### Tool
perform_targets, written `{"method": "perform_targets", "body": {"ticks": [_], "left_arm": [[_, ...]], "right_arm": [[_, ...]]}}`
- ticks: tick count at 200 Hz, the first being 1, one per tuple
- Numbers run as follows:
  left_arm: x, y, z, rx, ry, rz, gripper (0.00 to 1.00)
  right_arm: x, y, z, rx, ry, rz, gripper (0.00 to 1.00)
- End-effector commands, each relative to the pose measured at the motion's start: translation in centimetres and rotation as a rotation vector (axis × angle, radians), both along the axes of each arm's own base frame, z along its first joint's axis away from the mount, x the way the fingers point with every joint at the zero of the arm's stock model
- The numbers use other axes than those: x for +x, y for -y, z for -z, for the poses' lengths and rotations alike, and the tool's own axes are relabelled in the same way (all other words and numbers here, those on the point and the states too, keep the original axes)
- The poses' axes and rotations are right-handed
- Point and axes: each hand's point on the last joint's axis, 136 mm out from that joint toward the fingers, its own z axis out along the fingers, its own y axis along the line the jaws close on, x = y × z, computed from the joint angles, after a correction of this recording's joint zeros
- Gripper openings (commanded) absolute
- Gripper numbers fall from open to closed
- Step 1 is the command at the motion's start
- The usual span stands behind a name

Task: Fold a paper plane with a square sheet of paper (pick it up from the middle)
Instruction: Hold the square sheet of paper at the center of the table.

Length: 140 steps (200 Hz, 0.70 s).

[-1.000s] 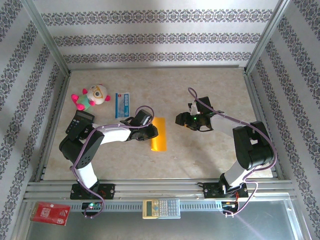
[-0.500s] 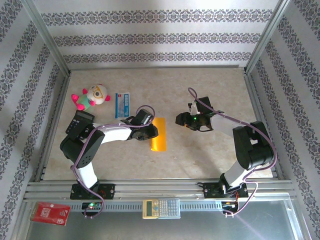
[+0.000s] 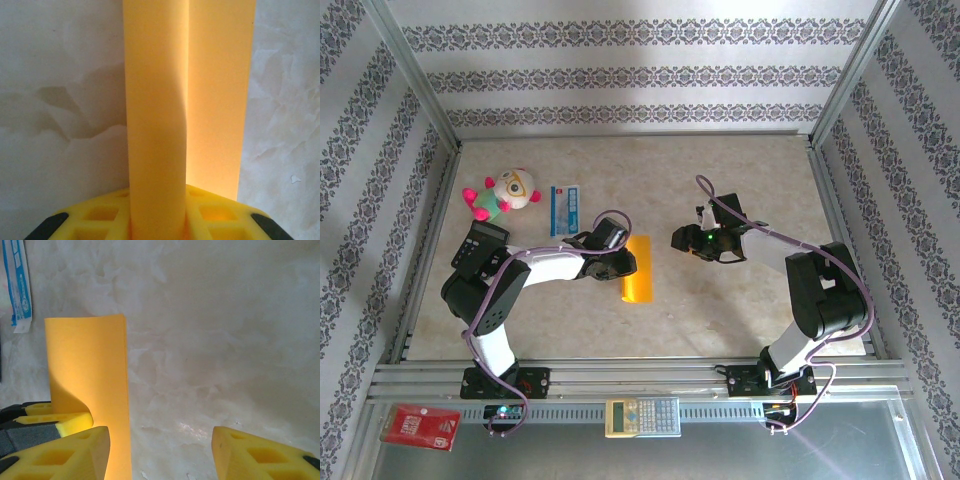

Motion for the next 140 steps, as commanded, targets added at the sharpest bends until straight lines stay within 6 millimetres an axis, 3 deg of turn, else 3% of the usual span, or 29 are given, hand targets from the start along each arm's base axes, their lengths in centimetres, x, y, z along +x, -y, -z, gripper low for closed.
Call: {"method": "perform_targets", "body": {"ticks": [1, 140], "left_arm": [[-2.88, -5.76, 5.26, 0.275, -0.125, -0.043, 0.28], [-3.17, -5.99, 5.69, 0.299, -0.137, -0.038, 0.28]], "right_arm": [[-0.2, -0.32, -0.6, 0.001, 0.011, -0.019, 0.56], [-0.26, -0.48, -0.69, 0.003, 0.01, -0.022, 0.54]]}}
